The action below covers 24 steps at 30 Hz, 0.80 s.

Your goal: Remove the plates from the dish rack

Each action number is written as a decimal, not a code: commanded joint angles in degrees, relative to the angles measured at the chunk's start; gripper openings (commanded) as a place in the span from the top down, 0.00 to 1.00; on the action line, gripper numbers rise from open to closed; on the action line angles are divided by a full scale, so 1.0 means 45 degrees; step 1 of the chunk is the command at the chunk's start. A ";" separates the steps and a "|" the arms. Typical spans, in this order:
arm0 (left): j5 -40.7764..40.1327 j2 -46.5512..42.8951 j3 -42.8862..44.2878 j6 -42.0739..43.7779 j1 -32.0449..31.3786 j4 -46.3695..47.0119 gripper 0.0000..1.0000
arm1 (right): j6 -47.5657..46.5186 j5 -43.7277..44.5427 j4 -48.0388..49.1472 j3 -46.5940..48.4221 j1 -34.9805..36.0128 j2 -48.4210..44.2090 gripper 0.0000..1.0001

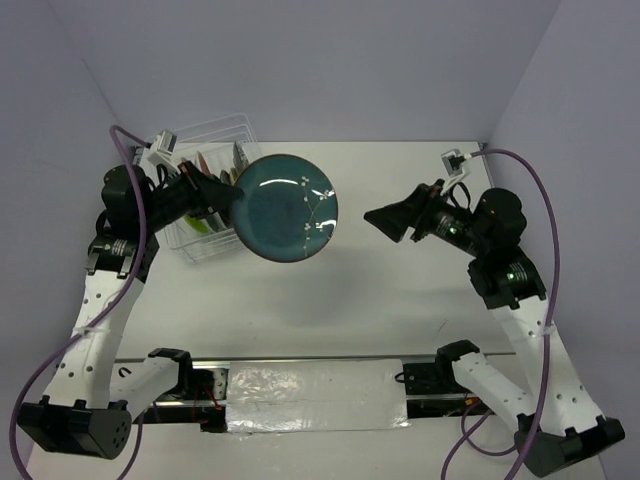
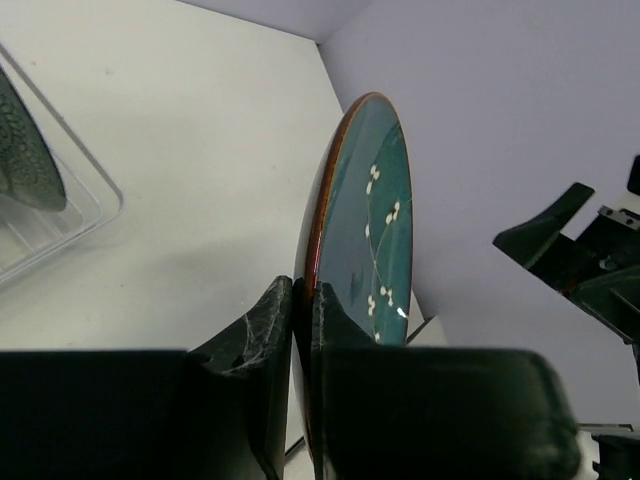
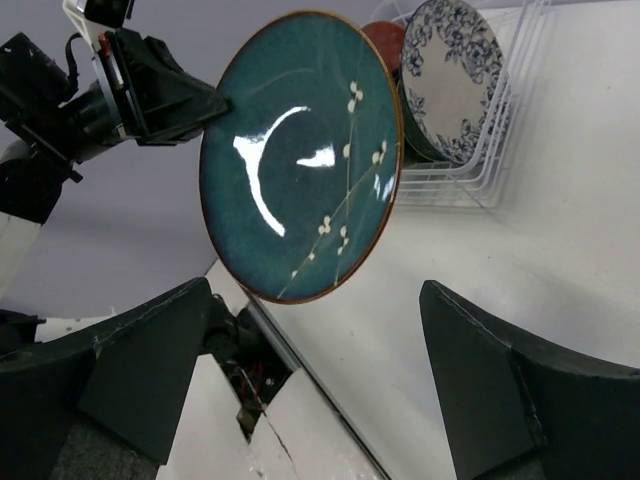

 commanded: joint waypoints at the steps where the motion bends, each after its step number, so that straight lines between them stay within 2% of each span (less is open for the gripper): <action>1: 0.0989 -0.0825 0.0271 -0.1529 -0.0329 0.4095 1.00 | -0.0405 0.0370 0.0512 0.0989 0.0765 0.0993 0.08; 7: 0.1184 -0.0610 -0.0237 -0.1822 -0.0661 0.4797 1.00 | -0.1032 0.1890 0.0433 0.1361 0.2717 0.2811 0.11; 13: 0.1223 -0.0630 -0.0706 -0.1881 -0.0760 0.5169 1.00 | -0.0642 0.2187 0.1525 0.0894 0.2994 0.3459 0.15; 14: 0.1185 -0.0630 -0.0726 -0.1862 -0.0760 0.5131 1.00 | -0.0583 0.2284 0.1894 0.0776 0.2994 0.3459 0.22; 16: 0.1068 -0.0552 -0.0804 -0.1803 -0.0779 0.5111 1.00 | -0.0349 0.1897 0.2461 0.0542 0.2897 0.3498 0.60; 17: 0.0990 -0.0532 -0.0824 -0.1706 -0.0779 0.5053 1.00 | 0.0039 0.1430 0.3083 0.0328 0.2800 0.3575 0.93; 18: 0.0911 -0.0436 -0.0843 -0.1608 -0.0779 0.4879 1.00 | 0.0294 0.1368 0.3321 0.0229 0.2760 0.3615 1.00; 19: 0.0698 -0.0377 -0.0843 -0.1511 -0.0779 0.4742 1.00 | 0.0644 0.1328 0.3536 0.0016 0.2740 0.3692 1.00; 20: 0.0483 -0.0376 -0.0805 -0.1162 -0.0779 0.4508 0.84 | 0.0803 0.1367 0.3886 -0.0045 0.2566 0.3732 1.00; 21: 0.0094 -0.0260 -0.0456 -0.0810 -0.0779 0.3307 0.56 | 0.1172 0.1812 0.3870 -0.0200 0.2448 0.3790 1.00; 22: -0.1224 -0.0181 -0.0085 -0.0439 -0.0798 0.2096 0.01 | 0.1465 0.2029 0.3812 -0.0375 0.2138 0.3791 1.00; 24: -0.2676 0.0014 0.1028 0.1064 -0.0818 -0.0750 0.01 | 0.2187 0.2361 0.3986 -0.0863 0.0734 0.3752 1.00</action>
